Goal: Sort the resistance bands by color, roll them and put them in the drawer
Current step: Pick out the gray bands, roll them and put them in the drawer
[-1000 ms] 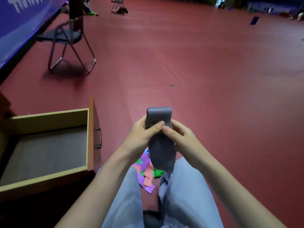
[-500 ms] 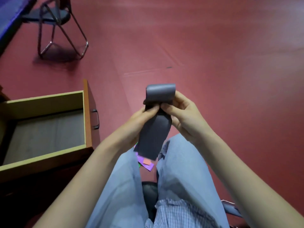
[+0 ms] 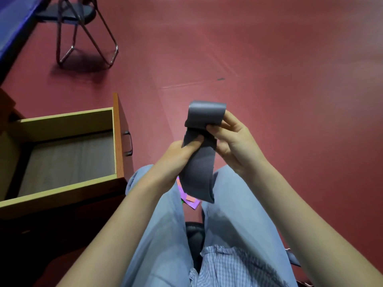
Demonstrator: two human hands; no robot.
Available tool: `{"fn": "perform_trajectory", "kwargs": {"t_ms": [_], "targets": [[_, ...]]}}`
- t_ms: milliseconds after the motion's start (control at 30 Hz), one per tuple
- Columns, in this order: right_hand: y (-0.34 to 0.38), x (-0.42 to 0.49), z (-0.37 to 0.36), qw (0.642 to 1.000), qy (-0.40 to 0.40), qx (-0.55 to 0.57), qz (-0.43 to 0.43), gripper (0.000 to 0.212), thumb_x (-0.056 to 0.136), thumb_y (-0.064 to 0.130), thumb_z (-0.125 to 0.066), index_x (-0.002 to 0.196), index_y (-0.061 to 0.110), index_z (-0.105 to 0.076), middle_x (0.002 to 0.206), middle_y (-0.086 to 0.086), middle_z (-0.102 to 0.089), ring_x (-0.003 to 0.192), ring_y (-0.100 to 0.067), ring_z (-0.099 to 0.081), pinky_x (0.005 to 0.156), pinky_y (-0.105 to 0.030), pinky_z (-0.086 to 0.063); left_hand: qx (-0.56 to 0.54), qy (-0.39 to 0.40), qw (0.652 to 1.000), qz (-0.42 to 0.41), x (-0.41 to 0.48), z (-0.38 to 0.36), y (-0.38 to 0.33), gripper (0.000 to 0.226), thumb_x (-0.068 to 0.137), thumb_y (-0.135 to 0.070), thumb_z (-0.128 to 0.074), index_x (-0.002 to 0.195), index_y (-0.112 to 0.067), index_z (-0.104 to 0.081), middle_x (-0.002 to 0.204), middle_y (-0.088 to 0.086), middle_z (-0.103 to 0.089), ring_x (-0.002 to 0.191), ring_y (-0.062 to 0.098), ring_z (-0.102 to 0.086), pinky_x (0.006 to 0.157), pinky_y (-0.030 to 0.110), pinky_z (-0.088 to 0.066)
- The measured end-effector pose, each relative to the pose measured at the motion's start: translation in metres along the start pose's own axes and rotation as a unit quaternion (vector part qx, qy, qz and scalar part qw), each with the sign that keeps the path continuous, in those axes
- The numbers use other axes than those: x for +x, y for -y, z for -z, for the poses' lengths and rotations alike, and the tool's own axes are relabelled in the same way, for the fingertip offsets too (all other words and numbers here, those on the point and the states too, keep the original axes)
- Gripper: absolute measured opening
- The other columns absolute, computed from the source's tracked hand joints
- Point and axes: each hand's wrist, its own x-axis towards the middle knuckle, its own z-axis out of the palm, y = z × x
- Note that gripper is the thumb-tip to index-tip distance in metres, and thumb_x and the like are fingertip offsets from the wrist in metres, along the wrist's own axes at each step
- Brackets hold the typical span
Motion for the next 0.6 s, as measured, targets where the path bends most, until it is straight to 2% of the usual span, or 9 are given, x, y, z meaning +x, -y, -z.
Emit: {"fn": "perform_trajectory", "kwargs": {"t_ms": [67, 133, 200, 267, 333, 367, 467, 533, 600], "targets": [[-0.004, 0.000, 0.003, 1.000, -0.003, -0.019, 0.008, 0.033, 0.079, -0.008, -0.053, 0.097, 0.017, -0.063, 0.089, 0.001, -0.069, 0.085, -0.014, -0.065, 0.076, -0.027, -0.055, -0.021, -0.016, 1.000, 0.016, -0.001, 0.000, 0.002, 0.024, 0.093, -0.037, -0.041, 0.090, -0.026, -0.062, 0.104, -0.001, -0.067, 0.102, 0.018, -0.061, 0.098, 0.036, -0.045], [-0.006, 0.000, 0.008, 0.999, -0.009, -0.046, 0.020, 0.034, 0.078, -0.011, -0.054, 0.092, 0.018, -0.065, 0.079, 0.009, -0.071, 0.078, -0.008, -0.066, 0.071, -0.023, -0.055, -0.101, 0.007, 0.994, 0.043, -0.002, 0.002, 0.003, 0.040, 0.095, -0.043, -0.030, 0.101, -0.021, -0.063, 0.109, 0.002, -0.066, 0.103, 0.018, -0.060, 0.097, 0.035, -0.044], [-0.006, -0.001, 0.013, 0.994, -0.011, -0.102, 0.036, 0.038, 0.074, -0.014, -0.057, 0.088, 0.020, -0.066, 0.074, 0.013, -0.071, 0.074, -0.002, -0.065, 0.067, -0.018, -0.053, -0.171, 0.052, 0.981, 0.074, -0.003, 0.008, 0.003, 0.066, 0.092, -0.055, -0.015, 0.114, -0.010, -0.059, 0.116, 0.009, -0.064, 0.105, 0.022, -0.060, 0.090, 0.033, -0.046], [-0.008, -0.002, 0.015, 0.976, 0.000, -0.208, 0.063, 0.044, 0.071, -0.018, -0.055, 0.090, 0.020, -0.066, 0.082, 0.015, -0.070, 0.080, 0.003, -0.063, 0.073, -0.014, -0.050, -0.186, 0.077, 0.975, 0.093, -0.005, 0.013, 0.004, 0.079, 0.086, -0.065, -0.012, 0.113, -0.008, -0.059, 0.111, 0.011, -0.066, 0.099, 0.023, -0.062, 0.079, 0.031, -0.051], [-0.012, -0.004, 0.013, 0.954, 0.013, -0.288, 0.082, 0.057, 0.068, -0.023, -0.048, 0.098, 0.024, -0.063, 0.095, 0.012, -0.065, 0.091, 0.007, -0.060, 0.083, -0.016, -0.048, -0.180, 0.084, 0.976, 0.092, -0.006, 0.014, 0.004, 0.074, 0.083, -0.066, -0.023, 0.113, -0.009, -0.060, 0.106, 0.009, -0.068, 0.095, 0.021, -0.064, 0.073, 0.027, -0.055], [-0.013, -0.005, 0.012, 0.951, 0.019, -0.298, 0.080, 0.060, 0.069, -0.025, -0.046, 0.100, 0.024, -0.062, 0.099, 0.011, -0.063, 0.094, 0.008, -0.058, 0.085, -0.016, -0.048, -0.173, 0.076, 0.978, 0.086, -0.008, 0.013, 0.005, 0.065, 0.084, -0.061, -0.030, 0.112, -0.011, -0.061, 0.104, 0.007, -0.068, 0.093, 0.019, -0.065, 0.073, 0.025, -0.055], [-0.013, -0.007, 0.012, 0.960, 0.039, -0.272, 0.049, 0.062, 0.073, -0.025, -0.045, 0.094, 0.030, -0.063, 0.107, 0.010, -0.061, 0.100, 0.006, -0.058, 0.087, -0.021, -0.048, -0.138, 0.055, 0.987, 0.068, -0.008, 0.010, 0.008, 0.032, 0.089, -0.039, -0.043, 0.103, -0.018, -0.063, 0.110, 0.006, -0.066, 0.098, 0.015, -0.063, 0.089, 0.028, -0.049], [-0.012, -0.009, 0.015, 0.963, 0.051, -0.262, 0.026, 0.059, 0.076, -0.023, -0.045, 0.093, 0.030, -0.063, 0.111, 0.008, -0.061, 0.104, 0.003, -0.057, 0.090, -0.026, -0.049, -0.114, 0.056, 0.990, 0.061, -0.007, 0.011, 0.011, 0.028, 0.089, -0.034, -0.046, 0.103, -0.016, -0.064, 0.118, 0.011, -0.064, 0.106, 0.019, -0.061, 0.096, 0.032, -0.045], [-0.012, -0.010, 0.018, 0.964, 0.059, -0.259, 0.010, 0.057, 0.078, -0.021, -0.045, 0.099, 0.029, -0.062, 0.113, 0.006, -0.061, 0.104, -0.002, -0.058, 0.091, -0.029, -0.049, -0.093, 0.064, 0.992, 0.057, -0.006, 0.012, 0.011, 0.030, 0.091, -0.031, -0.045, 0.107, -0.013, -0.063, 0.117, 0.012, -0.064, 0.108, 0.022, -0.061, 0.097, 0.034, -0.045]]}}
